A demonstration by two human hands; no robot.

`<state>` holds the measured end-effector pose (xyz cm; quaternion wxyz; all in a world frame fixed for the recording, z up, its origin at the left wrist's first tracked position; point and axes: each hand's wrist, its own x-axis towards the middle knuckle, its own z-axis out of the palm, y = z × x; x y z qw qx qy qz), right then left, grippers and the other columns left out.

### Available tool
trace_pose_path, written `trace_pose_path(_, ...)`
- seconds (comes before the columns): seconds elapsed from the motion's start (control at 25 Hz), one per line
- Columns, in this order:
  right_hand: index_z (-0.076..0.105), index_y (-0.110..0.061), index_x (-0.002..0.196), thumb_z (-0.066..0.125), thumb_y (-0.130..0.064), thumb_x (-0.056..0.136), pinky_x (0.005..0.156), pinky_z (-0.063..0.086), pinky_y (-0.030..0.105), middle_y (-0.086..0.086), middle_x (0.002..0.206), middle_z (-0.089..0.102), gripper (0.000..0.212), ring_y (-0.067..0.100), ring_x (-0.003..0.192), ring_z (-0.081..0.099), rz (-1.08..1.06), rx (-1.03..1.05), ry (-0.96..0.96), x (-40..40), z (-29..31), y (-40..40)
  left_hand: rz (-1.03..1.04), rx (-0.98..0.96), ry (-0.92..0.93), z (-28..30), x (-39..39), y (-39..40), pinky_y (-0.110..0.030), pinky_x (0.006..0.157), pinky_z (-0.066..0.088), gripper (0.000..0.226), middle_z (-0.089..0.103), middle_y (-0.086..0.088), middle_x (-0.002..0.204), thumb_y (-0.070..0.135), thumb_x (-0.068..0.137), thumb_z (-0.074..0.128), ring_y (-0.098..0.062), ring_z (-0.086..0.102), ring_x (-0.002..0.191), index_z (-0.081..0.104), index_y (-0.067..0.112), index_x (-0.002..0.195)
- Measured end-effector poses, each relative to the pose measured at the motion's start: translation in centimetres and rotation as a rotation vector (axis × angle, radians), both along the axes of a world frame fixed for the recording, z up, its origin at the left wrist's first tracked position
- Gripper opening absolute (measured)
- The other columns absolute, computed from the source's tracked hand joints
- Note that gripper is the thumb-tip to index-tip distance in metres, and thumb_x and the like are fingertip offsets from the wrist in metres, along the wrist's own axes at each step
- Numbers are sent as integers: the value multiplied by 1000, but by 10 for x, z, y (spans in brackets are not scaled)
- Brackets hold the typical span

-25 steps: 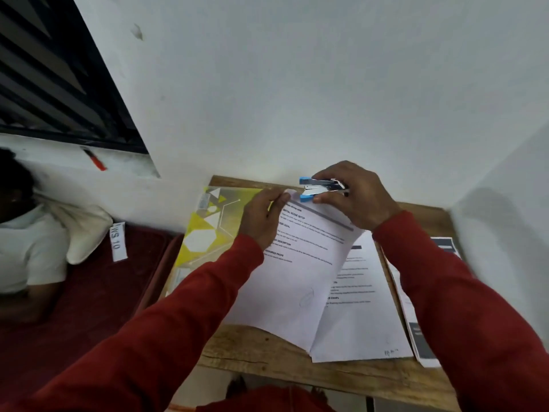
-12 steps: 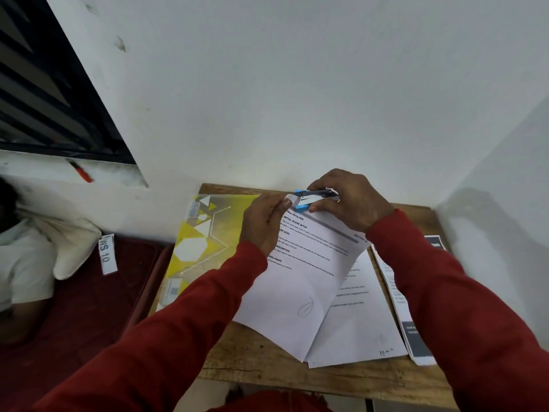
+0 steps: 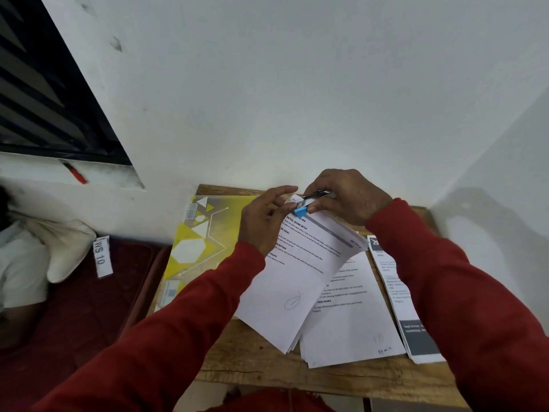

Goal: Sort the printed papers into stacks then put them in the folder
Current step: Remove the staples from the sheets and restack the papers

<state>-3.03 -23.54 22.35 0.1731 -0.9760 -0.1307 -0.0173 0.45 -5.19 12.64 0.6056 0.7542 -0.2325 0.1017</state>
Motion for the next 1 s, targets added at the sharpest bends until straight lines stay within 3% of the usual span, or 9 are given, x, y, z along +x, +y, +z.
trace_pose_path(0.24,72,-17,107,73,-27,84,86,47,30,1,101,69,25,17,96,60,-11,25,-29,-2,2,1,-36,16,34,4,3,4,-8,68,48,21,67,15,95,21,90,67,3,62,89,68,21,111)
trace_pose_path(0.32,72,-15,107,73,-25,85,87,47,34,3,101,69,24,19,96,61,-27,40,-49,-4,3,1,-62,66,62,-1,5,8,-11,67,47,18,65,22,89,26,92,64,5,60,83,68,24,110)
trace_pose_path(0.44,72,-13,107,73,-24,85,88,48,34,4,102,69,24,20,97,61,-43,50,-64,-5,4,-1,-54,172,16,-12,8,14,-14,60,41,20,60,18,72,31,94,59,1,52,66,71,19,106)
trace_pose_path(0.76,72,-16,105,71,-25,86,87,46,33,2,100,68,21,19,96,59,-6,-13,-37,-1,8,-5,-54,182,-24,-10,7,10,-8,61,38,22,60,13,72,23,96,59,6,53,65,71,9,108)
trace_pose_path(1.0,72,-16,105,71,-26,86,86,47,35,2,100,67,22,20,95,60,6,-7,-49,-2,8,-6,-50,183,-25,-12,7,9,-15,56,39,20,60,1,67,25,97,58,-6,49,60,72,12,101)
